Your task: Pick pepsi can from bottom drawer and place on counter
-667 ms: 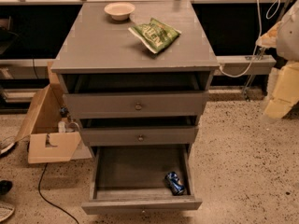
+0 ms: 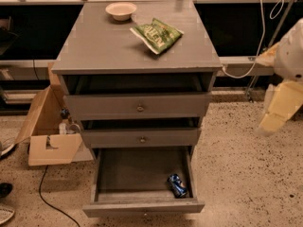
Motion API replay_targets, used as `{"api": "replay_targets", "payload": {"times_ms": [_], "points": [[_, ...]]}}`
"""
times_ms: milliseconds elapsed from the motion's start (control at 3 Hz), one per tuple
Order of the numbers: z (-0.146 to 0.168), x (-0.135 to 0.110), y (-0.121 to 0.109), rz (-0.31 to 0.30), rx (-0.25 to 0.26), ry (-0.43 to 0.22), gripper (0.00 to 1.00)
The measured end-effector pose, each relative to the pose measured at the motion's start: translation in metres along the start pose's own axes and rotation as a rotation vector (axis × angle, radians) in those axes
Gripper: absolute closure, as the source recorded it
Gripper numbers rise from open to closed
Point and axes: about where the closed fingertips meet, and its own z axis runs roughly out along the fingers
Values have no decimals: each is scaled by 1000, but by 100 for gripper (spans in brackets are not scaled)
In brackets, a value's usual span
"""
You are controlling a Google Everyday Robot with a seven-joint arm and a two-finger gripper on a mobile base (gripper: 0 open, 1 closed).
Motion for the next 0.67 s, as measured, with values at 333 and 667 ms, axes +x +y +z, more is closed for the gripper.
{"api": "replay_targets", "payload": {"times_ms": [333,667], "points": [[65,20,10,96,-78,-67,0],[127,33,18,169,-128,-120,0]]}}
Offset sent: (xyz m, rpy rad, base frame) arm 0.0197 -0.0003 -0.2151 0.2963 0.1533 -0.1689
